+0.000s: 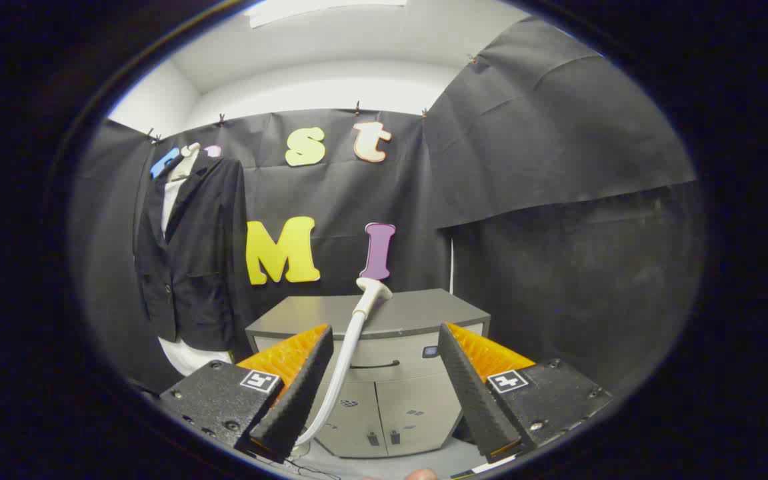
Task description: Iron the clothes twice with a garment steamer, once on the left side and once on the right side.
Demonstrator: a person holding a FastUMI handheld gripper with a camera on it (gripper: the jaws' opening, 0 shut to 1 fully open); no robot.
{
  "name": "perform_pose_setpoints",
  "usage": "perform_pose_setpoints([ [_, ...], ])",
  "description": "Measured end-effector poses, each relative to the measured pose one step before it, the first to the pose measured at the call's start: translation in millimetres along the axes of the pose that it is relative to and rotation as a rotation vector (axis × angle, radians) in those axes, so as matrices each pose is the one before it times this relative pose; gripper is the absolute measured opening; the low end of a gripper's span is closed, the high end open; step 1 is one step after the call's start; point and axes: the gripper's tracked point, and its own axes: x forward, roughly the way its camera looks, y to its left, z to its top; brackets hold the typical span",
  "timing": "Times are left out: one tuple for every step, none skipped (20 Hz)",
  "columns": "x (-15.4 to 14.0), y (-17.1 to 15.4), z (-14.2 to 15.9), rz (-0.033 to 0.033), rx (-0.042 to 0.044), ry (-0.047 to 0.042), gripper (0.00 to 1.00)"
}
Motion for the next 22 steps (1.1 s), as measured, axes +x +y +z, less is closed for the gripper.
perform_pose_setpoints([
  [-0.84, -1.66, 1.85, -0.00043, 0.00288, -0.00112, 0.98],
  [-0.43, -0.58, 0.22, -0.00016, -0.00028, -0.00117, 0.98],
  [-0.57, -1.61, -0.14, -0.00011, -0.00274, -0.00018, 0.98],
  [-0.71, -0.71, 0.70, 0.00036, -0.00336, 0.00005, 0.98],
  [-1.12, -1.79, 0.26, -0.00080, -0.00313, 0.00103, 0.98],
  [-0.21, -0.26, 0.08, 0.00283, -0.00351, 0.00084, 0.98],
  [-0.17, 0.30, 0.20, -0.00189, -0.00402, 0.00153, 0.98],
  [0.71, 0.56, -0.36, 0.00245, -0.00322, -0.00090, 0.98],
  [0.23, 1.85, -0.24, 0.00274, -0.00147, -0.00045, 0.98],
  [0.72, 2.17, 0.55, 0.00414, 0.00037, 0.00155, 0.98],
  [0.68, 4.16, -0.04, 0.00601, 0.00298, 0.00247, 0.98],
  [1.26, 3.57, 0.48, 0.00475, 0.00501, 0.00223, 0.98],
  [0.45, 3.58, 0.47, 0.00760, 0.00593, -0.00007, 0.98],
  [3.13, 3.73, -1.21, 0.00589, 0.00688, 0.00703, 0.98],
  [3.40, 2.18, -6.02, 0.00110, 0.00891, 0.01900, 0.98],
  [2.36, 2.83, -3.41, 0.00084, 0.01138, 0.01997, 0.98],
  [2.74, 3.42, -0.88, -0.00125, 0.01189, 0.00851, 0.98],
  [2.45, 3.32, 2.94, -0.00427, 0.00706, -0.00190, 0.99],
  [2.26, 4.93, 3.45, -0.00646, 0.00309, -0.00728, 0.98],
  [2.45, 6.82, 3.61, -0.00407, 0.00036, -0.00624, 0.98],
  [3.05, 8.59, 0.39, -0.00362, -0.00170, 0.00179, 0.98],
  [2.59, 10.02, 1.58, 0.00387, -0.00095, -0.00155, 0.98],
])
